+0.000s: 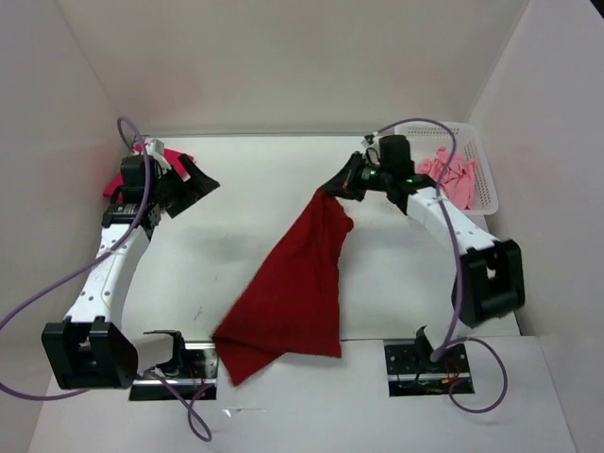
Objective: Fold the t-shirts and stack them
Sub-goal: Move the tshirt to the center of the board, then flatten out the tshirt
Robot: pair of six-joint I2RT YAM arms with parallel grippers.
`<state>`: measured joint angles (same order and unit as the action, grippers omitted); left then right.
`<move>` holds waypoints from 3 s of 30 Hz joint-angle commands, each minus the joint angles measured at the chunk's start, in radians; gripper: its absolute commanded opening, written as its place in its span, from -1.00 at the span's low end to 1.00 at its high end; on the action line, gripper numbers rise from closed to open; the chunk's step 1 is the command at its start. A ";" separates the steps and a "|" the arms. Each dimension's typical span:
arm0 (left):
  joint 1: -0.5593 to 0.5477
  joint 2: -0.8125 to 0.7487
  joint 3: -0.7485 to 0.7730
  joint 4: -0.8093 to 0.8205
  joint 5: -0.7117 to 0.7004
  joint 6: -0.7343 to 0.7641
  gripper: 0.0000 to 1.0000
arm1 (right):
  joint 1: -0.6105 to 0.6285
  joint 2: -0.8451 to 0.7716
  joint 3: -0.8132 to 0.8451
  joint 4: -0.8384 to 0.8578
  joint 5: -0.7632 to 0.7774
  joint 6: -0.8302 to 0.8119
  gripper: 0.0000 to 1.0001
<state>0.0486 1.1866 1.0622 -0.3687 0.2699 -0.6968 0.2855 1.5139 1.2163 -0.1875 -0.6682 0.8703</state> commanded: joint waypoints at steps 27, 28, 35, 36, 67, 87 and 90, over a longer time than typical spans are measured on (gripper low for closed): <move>-0.676 0.226 -0.254 -0.016 -0.156 -0.076 0.61 | 0.061 0.060 -0.301 -0.112 0.574 -0.080 0.11; -0.687 0.238 -0.254 0.006 -0.156 -0.076 0.54 | 0.049 0.060 -0.314 -0.112 0.575 -0.067 0.11; -0.698 0.306 -0.199 0.036 -0.227 -0.076 -0.52 | 0.049 0.115 -0.377 -0.080 0.642 -0.007 0.03; -0.698 0.306 -0.179 0.027 -0.276 -0.063 -0.60 | 0.049 0.126 -0.377 -0.066 0.642 0.004 0.00; -0.300 0.053 0.213 -0.211 -0.215 0.203 0.18 | 0.323 0.476 0.806 -0.242 0.398 0.010 0.03; -0.726 0.300 -0.002 -0.065 -0.204 0.097 0.96 | 0.099 0.255 -0.150 -0.015 0.507 -0.022 -0.30; -0.815 0.398 0.038 -0.078 -0.306 0.117 0.96 | 0.099 0.287 -0.172 0.019 0.498 -0.013 -0.20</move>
<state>-0.7113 1.5322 1.0416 -0.4850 0.0471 -0.5766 0.3779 1.7767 1.0653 -0.2726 -0.1608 0.8501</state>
